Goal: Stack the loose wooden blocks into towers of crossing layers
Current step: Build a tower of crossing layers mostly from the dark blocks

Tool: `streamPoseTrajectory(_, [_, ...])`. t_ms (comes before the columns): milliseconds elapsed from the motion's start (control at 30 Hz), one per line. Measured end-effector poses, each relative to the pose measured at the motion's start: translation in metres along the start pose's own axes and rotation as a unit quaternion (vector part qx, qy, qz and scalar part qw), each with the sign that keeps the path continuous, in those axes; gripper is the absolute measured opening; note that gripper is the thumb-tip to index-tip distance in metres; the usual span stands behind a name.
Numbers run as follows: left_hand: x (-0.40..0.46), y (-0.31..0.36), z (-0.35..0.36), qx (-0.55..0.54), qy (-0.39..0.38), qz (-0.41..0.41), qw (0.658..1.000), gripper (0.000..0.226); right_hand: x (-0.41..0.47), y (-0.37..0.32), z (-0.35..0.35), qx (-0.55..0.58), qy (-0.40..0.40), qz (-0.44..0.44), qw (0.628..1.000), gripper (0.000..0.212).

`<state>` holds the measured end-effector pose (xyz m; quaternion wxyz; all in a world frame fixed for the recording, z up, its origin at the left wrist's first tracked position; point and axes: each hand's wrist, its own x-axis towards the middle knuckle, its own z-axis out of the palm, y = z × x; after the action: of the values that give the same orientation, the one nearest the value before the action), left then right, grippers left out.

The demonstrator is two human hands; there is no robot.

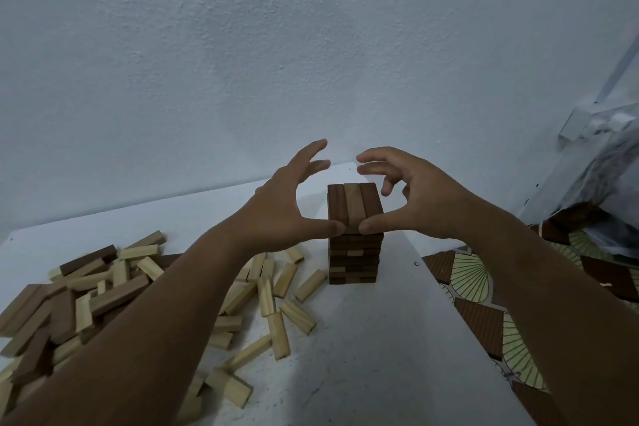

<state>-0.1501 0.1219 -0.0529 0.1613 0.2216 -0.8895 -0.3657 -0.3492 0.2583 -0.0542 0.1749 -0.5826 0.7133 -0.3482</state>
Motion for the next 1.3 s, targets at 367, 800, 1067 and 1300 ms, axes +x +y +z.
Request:
streamPoseTrajectory(367, [-0.083, 0.011, -0.041, -0.017, 0.164, 0.015, 0.986, 0.056, -0.018, -0.085, 0.032, 0.006, 0.116, -0.083, 0.990, 0.038])
streamPoseTrajectory(800, [-0.220, -0.055, -0.111, -0.029, 0.261, -0.131, 0.956, 0.017, 0.000, -0.173, 0.172, 0.052, -0.036, -0.120, 0.991, 0.030])
streamPoseTrajectory(1067, [-0.246, -0.183, -0.138, 0.119, 0.281, -0.314, 0.899, 0.029, 0.032, -0.191, 0.236, 0.038, -0.092, -0.109, 0.989, 0.025])
streamPoseTrajectory(1300, [-0.232, -0.226, -0.143, 0.180, 0.245, -0.414, 0.858, 0.033, 0.061, -0.198, 0.280, 0.025, -0.130, -0.122, 0.984, 0.025])
